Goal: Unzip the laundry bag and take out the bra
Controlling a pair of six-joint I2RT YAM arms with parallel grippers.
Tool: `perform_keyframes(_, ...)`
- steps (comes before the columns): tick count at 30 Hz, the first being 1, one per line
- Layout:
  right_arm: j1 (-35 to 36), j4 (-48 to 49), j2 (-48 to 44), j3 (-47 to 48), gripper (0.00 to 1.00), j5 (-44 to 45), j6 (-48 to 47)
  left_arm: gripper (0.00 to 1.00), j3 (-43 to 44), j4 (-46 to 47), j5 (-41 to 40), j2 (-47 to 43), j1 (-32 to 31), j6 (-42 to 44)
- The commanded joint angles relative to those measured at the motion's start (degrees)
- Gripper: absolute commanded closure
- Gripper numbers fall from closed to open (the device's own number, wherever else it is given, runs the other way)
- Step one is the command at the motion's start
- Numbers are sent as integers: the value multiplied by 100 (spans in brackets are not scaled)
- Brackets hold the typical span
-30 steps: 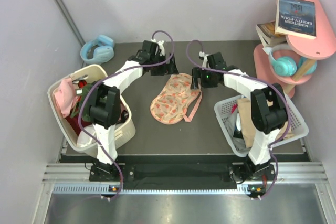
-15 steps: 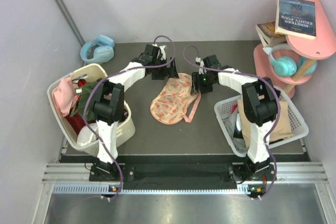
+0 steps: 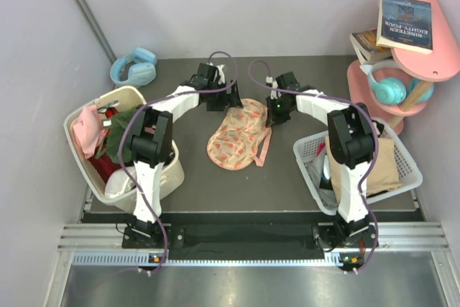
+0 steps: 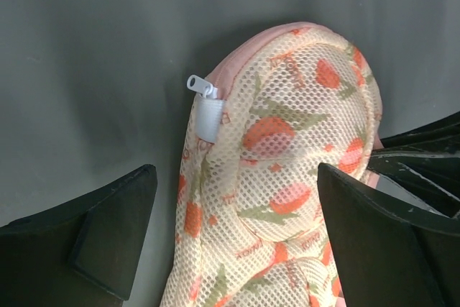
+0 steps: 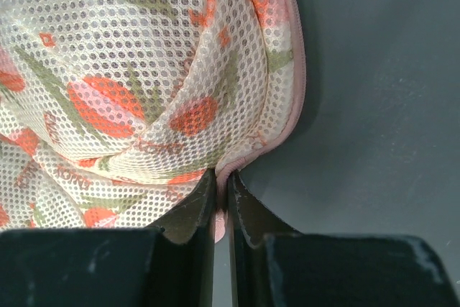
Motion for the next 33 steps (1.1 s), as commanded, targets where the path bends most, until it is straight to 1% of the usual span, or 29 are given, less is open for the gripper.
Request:
perform_keyframes(1,-49,-80,-254,-130,96,26,-112,4,247,403,165,178,34,-51)
perform_keyframes(5,-49,-141,-403,-280,96,-27,-138,14,274,508,209,267,26,-103)
perform_keyframes(7,-49,-141,-456,-385,96,-53,-173,23,274,579,279,310,26,-121)
perform_keyframes(9,-49,-150,-509,-430,96,-97,-208,26,274,684,402,372,26,-156)
perform_keyframes(10,-49,-142,-518,-465,96,-124,-226,29,282,711,438,381,17,-191)
perform_keyframes(13,-49,-203,-544,-509,97,-141,-270,50,265,816,561,416,17,-244)
perform_keyframes(14,-49,-203,-553,-527,97,-141,-279,63,248,851,604,416,17,-244)
perform_keyframes(17,-49,-185,-606,-588,96,-185,-244,83,204,966,745,416,8,-200)
perform_keyframes(18,-49,-177,-615,-597,97,-211,-235,98,186,992,885,399,-1,-174)
perform_keyframes(19,-49,-177,-632,-606,95,-220,-226,100,177,1053,947,364,-9,-104)
perform_keyframes(21,-58,-264,-711,-545,91,-212,-226,100,81,1141,1096,233,-79,71)
perform_keyframes(22,-67,-325,-737,-509,82,-194,-235,100,37,1194,1115,162,-106,316)
perform_keyframes(24,-110,-457,-860,-413,72,-116,-279,100,-95,1203,1158,-83,-220,633)
perform_keyframes(25,-128,-580,-922,-308,63,-89,-296,100,-148,1203,1159,-163,-264,948)
perform_keyframes(27,-198,-651,-1167,-159,55,-36,-331,100,-332,1168,1106,-452,-378,1231)
perform_keyframes(28,-225,-669,-1255,-105,47,-18,-340,100,-394,1133,1010,-541,-413,1502)
perform_keyframes(31,-286,-616,-1555,97,38,0,-349,100,-640,984,860,-893,-572,1995)
perform_keyframes(33,-287,-353,-1687,185,36,-193,-297,100,-877,1001,711,-1208,-668,2164)
